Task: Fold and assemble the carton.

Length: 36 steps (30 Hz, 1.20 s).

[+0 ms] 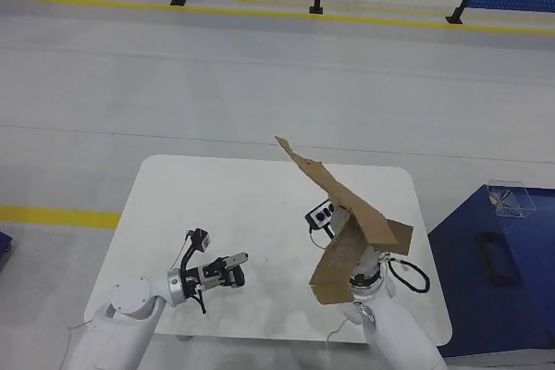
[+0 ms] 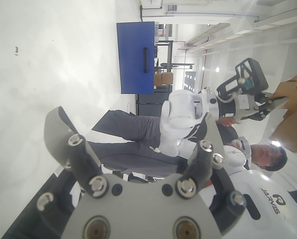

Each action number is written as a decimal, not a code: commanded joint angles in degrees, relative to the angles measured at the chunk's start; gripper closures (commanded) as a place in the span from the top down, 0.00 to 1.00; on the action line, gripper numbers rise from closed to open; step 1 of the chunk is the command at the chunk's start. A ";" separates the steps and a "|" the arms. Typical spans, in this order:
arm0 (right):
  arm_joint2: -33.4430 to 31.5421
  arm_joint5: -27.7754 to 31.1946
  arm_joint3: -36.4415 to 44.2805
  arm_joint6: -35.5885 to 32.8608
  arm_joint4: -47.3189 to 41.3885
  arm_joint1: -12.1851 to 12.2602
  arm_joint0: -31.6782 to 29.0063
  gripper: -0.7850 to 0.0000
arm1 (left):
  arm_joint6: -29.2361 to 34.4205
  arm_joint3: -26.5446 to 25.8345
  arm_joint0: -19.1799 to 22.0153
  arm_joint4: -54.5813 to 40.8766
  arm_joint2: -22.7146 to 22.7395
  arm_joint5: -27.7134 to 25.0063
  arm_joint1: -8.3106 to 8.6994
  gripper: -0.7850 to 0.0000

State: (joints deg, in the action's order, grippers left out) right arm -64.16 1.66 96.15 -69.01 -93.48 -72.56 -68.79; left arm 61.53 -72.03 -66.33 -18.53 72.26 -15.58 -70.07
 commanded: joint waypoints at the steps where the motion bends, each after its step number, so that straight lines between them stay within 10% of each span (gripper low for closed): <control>1: -4.80 11.73 1.51 -1.44 13.05 0.50 -0.33 0.00 | 0.00 0.00 0.00 0.00 0.00 0.00 0.00 1.00; 6: -14.70 33.34 8.02 -0.27 39.13 1.53 -3.40 0.00 | 0.00 0.00 0.00 0.00 0.00 0.00 0.00 1.00; 13: -18.35 51.61 17.89 18.00 75.48 1.42 -9.67 0.00 | 0.00 0.00 0.00 0.00 0.00 0.00 0.00 1.00; 23: -18.48 51.50 18.11 17.89 76.76 1.45 -9.63 0.00 | 0.00 0.00 0.00 0.00 0.00 0.00 0.00 1.00; 36: -40.05 56.35 38.49 41.68 152.64 1.98 -2.57 0.00 | 0.00 0.00 0.00 0.00 0.00 0.00 0.00 1.00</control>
State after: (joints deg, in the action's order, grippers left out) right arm -104.84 58.00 136.52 -32.15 47.31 -70.97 -73.25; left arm 61.53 -72.03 -66.33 -18.53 72.26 -15.58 -70.07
